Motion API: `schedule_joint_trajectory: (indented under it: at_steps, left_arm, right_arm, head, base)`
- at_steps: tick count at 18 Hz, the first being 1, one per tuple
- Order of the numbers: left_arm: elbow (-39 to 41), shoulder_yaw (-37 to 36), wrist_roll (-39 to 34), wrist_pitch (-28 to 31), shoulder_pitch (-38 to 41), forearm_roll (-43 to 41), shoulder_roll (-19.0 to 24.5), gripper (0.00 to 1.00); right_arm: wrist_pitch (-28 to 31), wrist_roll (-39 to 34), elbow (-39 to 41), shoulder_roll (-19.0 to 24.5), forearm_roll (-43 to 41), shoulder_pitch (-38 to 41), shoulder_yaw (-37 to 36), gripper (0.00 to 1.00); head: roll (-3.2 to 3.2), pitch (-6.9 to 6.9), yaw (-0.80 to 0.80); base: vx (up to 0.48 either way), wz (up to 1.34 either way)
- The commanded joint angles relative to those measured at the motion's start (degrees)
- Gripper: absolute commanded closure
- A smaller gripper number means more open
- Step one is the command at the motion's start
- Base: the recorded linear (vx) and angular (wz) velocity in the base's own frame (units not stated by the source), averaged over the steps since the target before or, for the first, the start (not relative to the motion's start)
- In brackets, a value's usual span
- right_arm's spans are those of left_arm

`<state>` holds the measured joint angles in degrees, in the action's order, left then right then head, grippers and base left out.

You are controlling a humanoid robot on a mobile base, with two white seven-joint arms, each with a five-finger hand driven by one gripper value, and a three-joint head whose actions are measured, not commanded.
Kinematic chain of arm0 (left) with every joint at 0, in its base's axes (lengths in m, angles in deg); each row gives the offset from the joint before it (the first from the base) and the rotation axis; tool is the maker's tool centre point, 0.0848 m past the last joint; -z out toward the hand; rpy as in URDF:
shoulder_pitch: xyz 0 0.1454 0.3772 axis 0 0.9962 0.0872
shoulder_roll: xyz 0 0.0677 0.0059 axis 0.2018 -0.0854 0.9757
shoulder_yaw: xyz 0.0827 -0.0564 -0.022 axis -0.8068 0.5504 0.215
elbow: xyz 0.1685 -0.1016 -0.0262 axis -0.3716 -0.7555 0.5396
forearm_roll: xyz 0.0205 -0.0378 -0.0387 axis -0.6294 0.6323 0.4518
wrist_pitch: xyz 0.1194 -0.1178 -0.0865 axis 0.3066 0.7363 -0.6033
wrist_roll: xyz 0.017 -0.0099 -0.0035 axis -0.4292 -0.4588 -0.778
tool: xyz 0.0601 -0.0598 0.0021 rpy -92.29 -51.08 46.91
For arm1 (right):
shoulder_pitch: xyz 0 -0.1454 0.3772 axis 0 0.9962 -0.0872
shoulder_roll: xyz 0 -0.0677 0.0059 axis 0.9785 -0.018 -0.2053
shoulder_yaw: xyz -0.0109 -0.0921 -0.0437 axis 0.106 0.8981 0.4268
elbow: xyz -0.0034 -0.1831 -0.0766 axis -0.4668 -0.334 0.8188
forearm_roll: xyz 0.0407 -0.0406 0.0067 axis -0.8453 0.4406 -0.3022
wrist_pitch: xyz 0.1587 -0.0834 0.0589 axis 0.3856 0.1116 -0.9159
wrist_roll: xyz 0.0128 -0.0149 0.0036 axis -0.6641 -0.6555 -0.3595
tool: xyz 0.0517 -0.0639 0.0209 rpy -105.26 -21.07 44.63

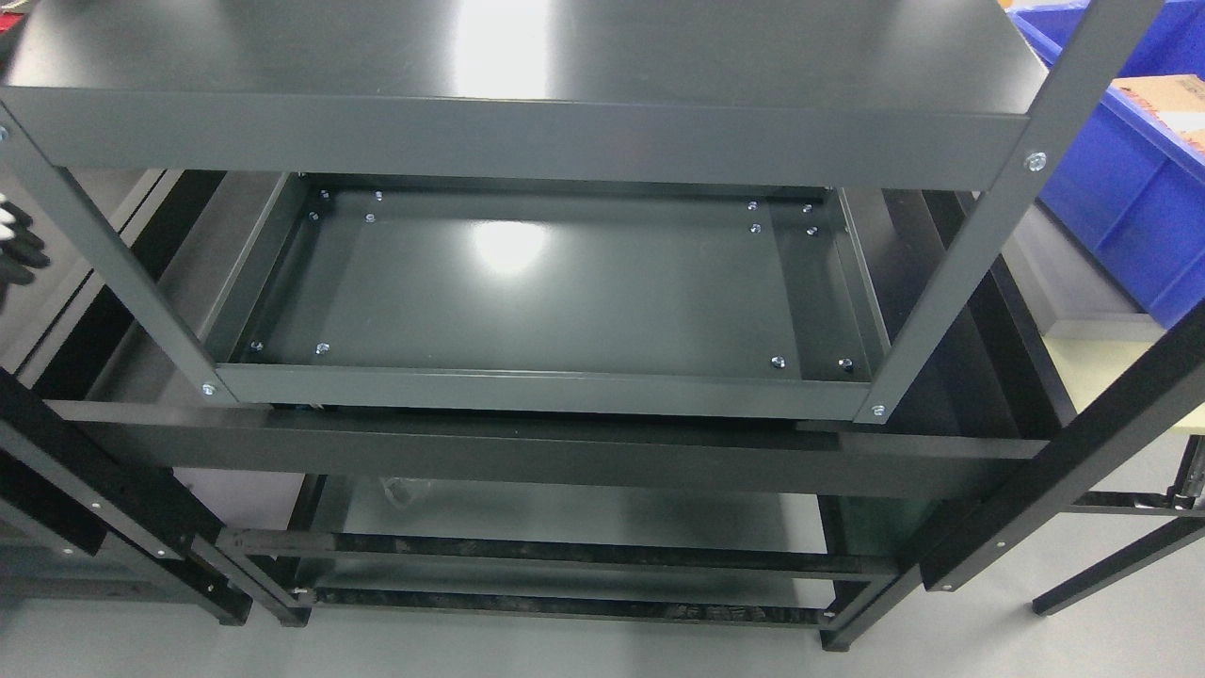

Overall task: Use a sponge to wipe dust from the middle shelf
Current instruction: 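Sweep the sponge back across the shelf toward the far upright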

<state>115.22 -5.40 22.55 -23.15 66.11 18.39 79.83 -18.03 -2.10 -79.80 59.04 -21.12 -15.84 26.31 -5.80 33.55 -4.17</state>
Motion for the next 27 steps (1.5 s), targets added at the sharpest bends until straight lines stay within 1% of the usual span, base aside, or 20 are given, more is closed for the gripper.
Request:
schedule_joint_trajectory:
  at_steps: [1, 2, 3, 4, 5, 6, 11, 12, 13, 14, 15, 16, 19, 22, 24, 27]
  left_arm:
    - [2.1, -21.3, -0.4, 0.0, -17.3, -5.1, 2.6, 1.0]
    - [2.3, -26.7, -0.3, 0.0, -21.3, -8.0, -2.2, 1.0]
    - [2.4, -30.5, -0.2, 0.0, -24.0, -11.7, -6.7, 1.0]
    - [2.3, -33.5, -0.1, 0.0, -26.0, -15.9, -11.3, 1.0]
    - [2.4, -36.2, 0.3, 0.0, -27.2, -20.2, -16.8, 1.0]
    - [2.3, -38.5, 0.5, 0.0, -28.0, -24.1, -22.2, 1.0]
    - [1.7, -47.4, 0.6, 0.0, -30.7, -38.8, -43.9, 1.0]
    - [1.5, -48.7, 0.7, 0.0, -30.6, -41.3, -44.3, 1.0]
    - [1.4, -51.5, -0.3, 0.0, -31.1, -42.9, -44.3, 1.0]
    - [1.5, -55.7, -1.0, 0.0, -31.9, -43.1, -44.3, 1.0]
    - [1.5, -57.7, -3.0, 0.0, -32.2, -43.5, -44.3, 1.0]
    - [1.5, -58.4, -5.3, 0.0, -32.3, -44.8, -44.3, 1.0]
    - [1.2, -59.8, -16.0, 0.0, -32.5, -50.6, -44.3, 1.0]
    - [-2.1, -65.4, -24.1, 0.0, -32.6, -54.9, -44.3, 1.0]
    - [-4.8, -69.3, -26.4, 1.1, -32.6, -55.8, -44.3, 1.0]
    - [-8.8, -69.6, -30.2, 3.4, -32.3, -55.5, -44.3, 1.0]
  right_arm:
    - [0.0, 0.0, 1.0, -1.0, 0.0, 0.0, 0.0, 0.0]
    - [0.0, 0.0, 1.0, -1.0, -0.1, 0.0, 0.0, 0.0]
    - [0.0, 0.0, 1.0, -1.0, 0.0, 0.0, 0.0, 0.0]
    - [0.0, 0.0, 1.0, -1.0, 0.0, 0.0, 0.0, 0.0]
    - [0.0, 0.0, 1.0, -1.0, 0.0, 0.0, 0.0, 0.0]
    - [0.0, 0.0, 1.0, -1.0, 0.0, 0.0, 0.1, 0.0]
    - [0.0, 0.0, 1.0, -1.0, 0.0, 0.0, 0.0, 0.0]
    - [0.0, 0.0, 1.0, -1.0, 0.0, 0.0, 0.0, 0.0]
    - [0.0, 0.0, 1.0, -1.0, 0.0, 0.0, 0.0, 0.0]
    - [0.0, 0.0, 1.0, -1.0, 0.0, 0.0, 0.0, 0.0]
    - [0.0, 0.0, 1.0, -1.0, 0.0, 0.0, 0.1, 0.0]
    - [0.0, 0.0, 1.0, -1.0, 0.0, 0.0, 0.0, 0.0]
    - [0.0, 0.0, 1.0, -1.0, 0.0, 0.0, 0.0, 0.0]
    - [0.0, 0.0, 1.0, -1.0, 0.0, 0.0, 0.0, 0.0]
    - [0.0, 0.0, 1.0, -1.0, 0.0, 0.0, 0.1, 0.0]
    - [0.0, 0.0, 1.0, -1.0, 0.0, 0.0, 0.1, 0.0]
  head:
    - [0.0, 0.0, 0.0]
    - [0.0, 0.0, 0.0]
    - [0.0, 0.0, 0.0]
    - [0.0, 0.0, 0.0]
    - [0.0, 0.0, 0.0]
    - [0.0, 0.0, 0.0]
    - [0.0, 0.0, 0.0]
    - [0.0, 0.0, 0.0]
    - [0.0, 0.0, 0.0]
    - [0.0, 0.0, 0.0]
    - [0.0, 0.0, 0.0]
    - [0.0, 0.0, 0.0]
    - [0.0, 0.0, 0.0]
    - [0.0, 0.0, 0.0]
    - [0.0, 0.0, 0.0]
    - [0.0, 0.0, 0.0]
  base:
    - [0.0, 0.0]
    - [0.0, 0.0]
    - [0.0, 0.0]
    - [0.0, 0.0]
    - [0.0, 0.0]
    - [0.0, 0.0]
    - [0.001, 0.0]
    - [0.0, 0.0]
    - [0.0, 0.0]
    - [0.0, 0.0]
    - [0.0, 0.0]
    - [0.0, 0.0]
    - [0.0, 0.0]
    - [0.0, 0.0]
    - [0.0, 0.0]
    - [0.0, 0.0]
